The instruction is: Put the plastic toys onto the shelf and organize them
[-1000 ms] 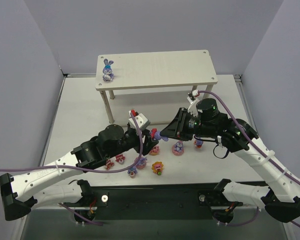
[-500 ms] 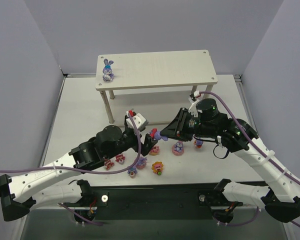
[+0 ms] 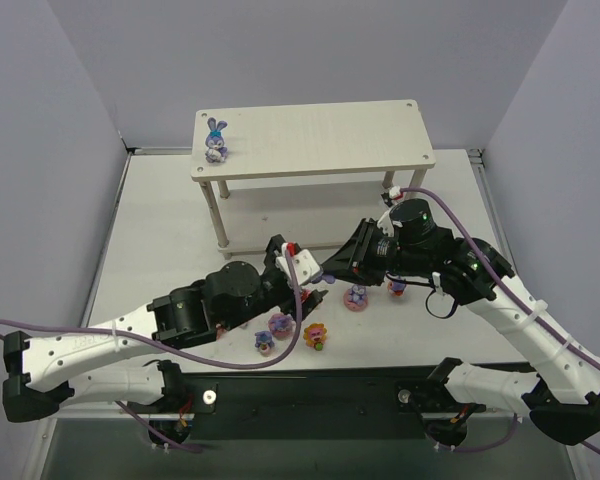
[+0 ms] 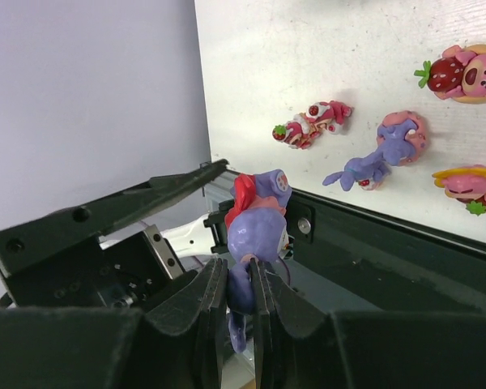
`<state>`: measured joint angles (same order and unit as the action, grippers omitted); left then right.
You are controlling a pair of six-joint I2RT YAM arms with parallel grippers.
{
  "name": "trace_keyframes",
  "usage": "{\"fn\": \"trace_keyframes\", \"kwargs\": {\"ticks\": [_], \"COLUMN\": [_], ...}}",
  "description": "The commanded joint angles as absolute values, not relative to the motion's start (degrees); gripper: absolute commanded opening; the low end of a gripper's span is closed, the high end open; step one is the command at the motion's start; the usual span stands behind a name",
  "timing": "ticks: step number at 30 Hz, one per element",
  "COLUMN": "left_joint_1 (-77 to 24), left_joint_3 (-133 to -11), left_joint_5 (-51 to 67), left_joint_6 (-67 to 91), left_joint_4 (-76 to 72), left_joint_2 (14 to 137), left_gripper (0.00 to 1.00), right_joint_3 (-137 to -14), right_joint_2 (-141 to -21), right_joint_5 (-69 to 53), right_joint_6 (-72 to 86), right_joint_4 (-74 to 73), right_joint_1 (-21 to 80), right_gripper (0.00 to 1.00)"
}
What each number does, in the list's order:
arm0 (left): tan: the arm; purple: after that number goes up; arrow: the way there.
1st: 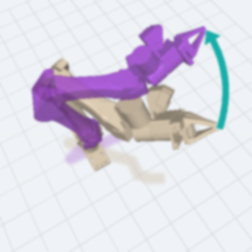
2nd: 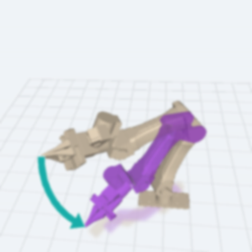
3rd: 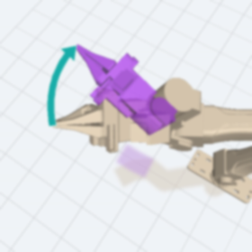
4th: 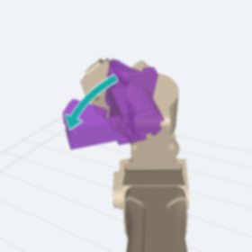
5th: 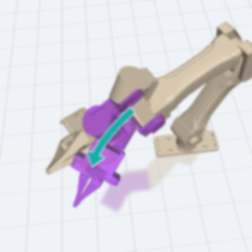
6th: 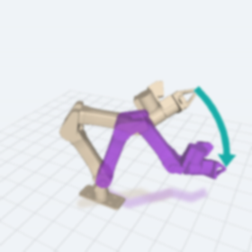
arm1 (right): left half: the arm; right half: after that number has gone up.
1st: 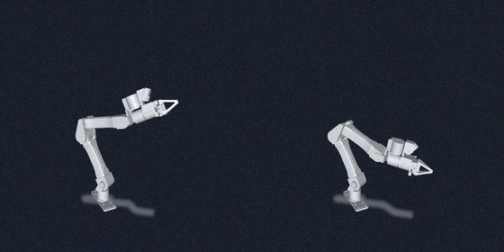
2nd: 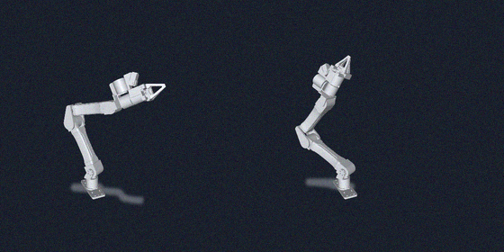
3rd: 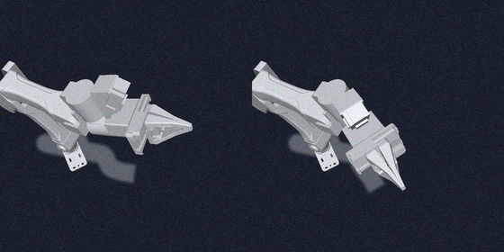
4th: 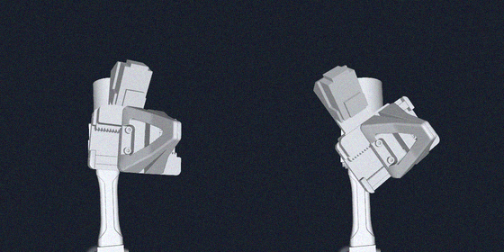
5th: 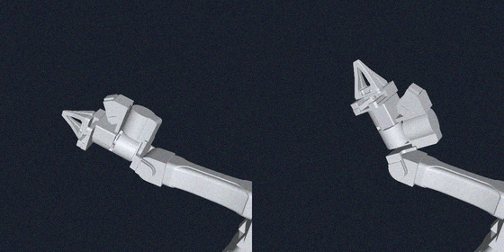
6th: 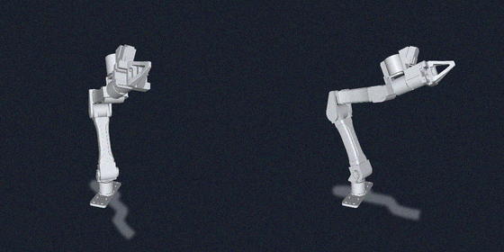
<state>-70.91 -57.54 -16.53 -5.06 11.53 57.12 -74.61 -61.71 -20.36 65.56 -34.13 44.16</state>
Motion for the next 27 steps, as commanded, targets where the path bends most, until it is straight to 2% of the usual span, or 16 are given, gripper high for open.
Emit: {"fn": "trace_keyframes", "kwargs": {"ticks": [1,7,14,15,16,20,21,22,25,27], "left_joint_1": [-71.89,-71.81,-71.89,-71.89,-71.89,-71.89,-71.89,-71.89,-71.89,-71.81], "left_joint_3": [-60.47,-60.38,-61.34,-61.35,-61.43,-62.05,-62.22,-62.4,-63.1,-63.45], "left_joint_5": [-16.53,-17.92,-18.37,-18.28,-18.19,-18.19,-18.11,-18.19,-18.11,-17.67], "left_joint_6": [-9.05,-9.93,-10.2,-10.11,-10.02,-9.76,-9.58,-9.41,-8.18,-6.86], "left_joint_4": [9.67,8.36,6.86,6.94,6.94,7.03,7.12,7.29,7.65,7.82], "left_joint_2": [59.06,59.24,60.64,60.99,61.17,61.26,61.09,61.08,60.56,59.94], "left_gripper": [0.89,0.82,0.59,0.55,0.44,0.15,0.11,0.02,0.0,0.0], "right_joint_3": [-74.88,-74.88,-74.18,-74.18,-74.35,-74.79,-74.88,-75.06,-75.76,-76.38], "right_joint_2": [-61.35,-60.91,-60.73,-60.65,-60.56,-60.56,-60.47,-60.47,-60.38,-60.03], "right_joint_5": [-22.5,-23.29,-24.17,-24.17,-24.17,-23.38,-23.12,-22.77,-21.01,-19.69], "right_joint_6": [68.2,68.64,68.99,68.99,68.99,68.47,68.21,67.42,65.4,64.43], "right_joint_4": [-34.45,-34.45,-34.45,-34.54,-34.45,-34.37,-34.37,-34.37,-34.45,-34.45], "right_joint_1": [43.51,43.51,43.68,43.68,43.68,43.77,43.68,43.77,43.68,43.77], "right_gripper": [0.0,0.0,0.0,0.0,0.0,0.0,0.05,0.22,0.48,0.58]}}
